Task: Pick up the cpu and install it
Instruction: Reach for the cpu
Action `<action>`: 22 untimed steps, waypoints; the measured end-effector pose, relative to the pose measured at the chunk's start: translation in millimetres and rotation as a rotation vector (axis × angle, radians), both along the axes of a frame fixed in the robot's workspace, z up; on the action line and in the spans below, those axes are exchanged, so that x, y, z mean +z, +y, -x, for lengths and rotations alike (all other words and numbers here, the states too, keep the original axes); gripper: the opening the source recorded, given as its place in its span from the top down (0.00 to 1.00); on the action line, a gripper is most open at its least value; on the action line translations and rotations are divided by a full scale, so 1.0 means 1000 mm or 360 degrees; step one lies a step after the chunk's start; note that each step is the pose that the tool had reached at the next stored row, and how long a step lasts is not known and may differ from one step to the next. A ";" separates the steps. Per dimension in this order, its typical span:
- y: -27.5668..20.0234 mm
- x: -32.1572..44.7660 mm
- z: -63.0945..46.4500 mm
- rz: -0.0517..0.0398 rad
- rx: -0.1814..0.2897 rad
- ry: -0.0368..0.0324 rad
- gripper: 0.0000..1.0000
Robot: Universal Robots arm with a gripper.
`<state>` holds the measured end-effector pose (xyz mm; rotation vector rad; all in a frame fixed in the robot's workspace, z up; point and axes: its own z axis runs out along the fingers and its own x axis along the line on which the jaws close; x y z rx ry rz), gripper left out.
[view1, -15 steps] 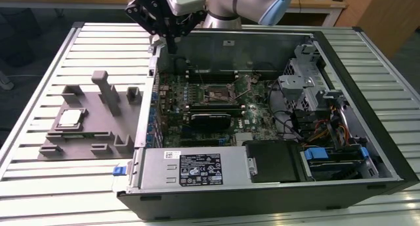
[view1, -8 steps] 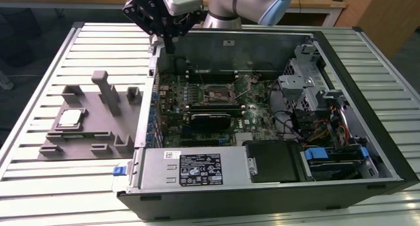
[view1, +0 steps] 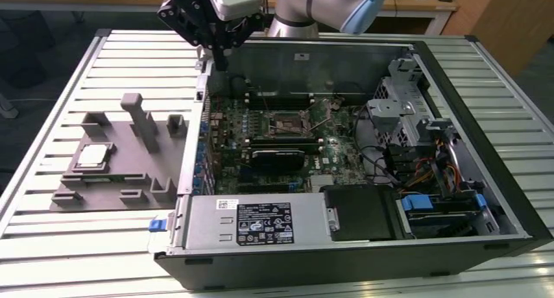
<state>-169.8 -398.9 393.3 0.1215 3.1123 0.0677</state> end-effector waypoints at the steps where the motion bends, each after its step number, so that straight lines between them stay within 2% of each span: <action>1: 0.0000 0.0000 0.001 0.0000 0.0000 0.0000 0.89; 22: 0.0000 0.0000 0.012 0.0000 -0.0001 0.0000 0.89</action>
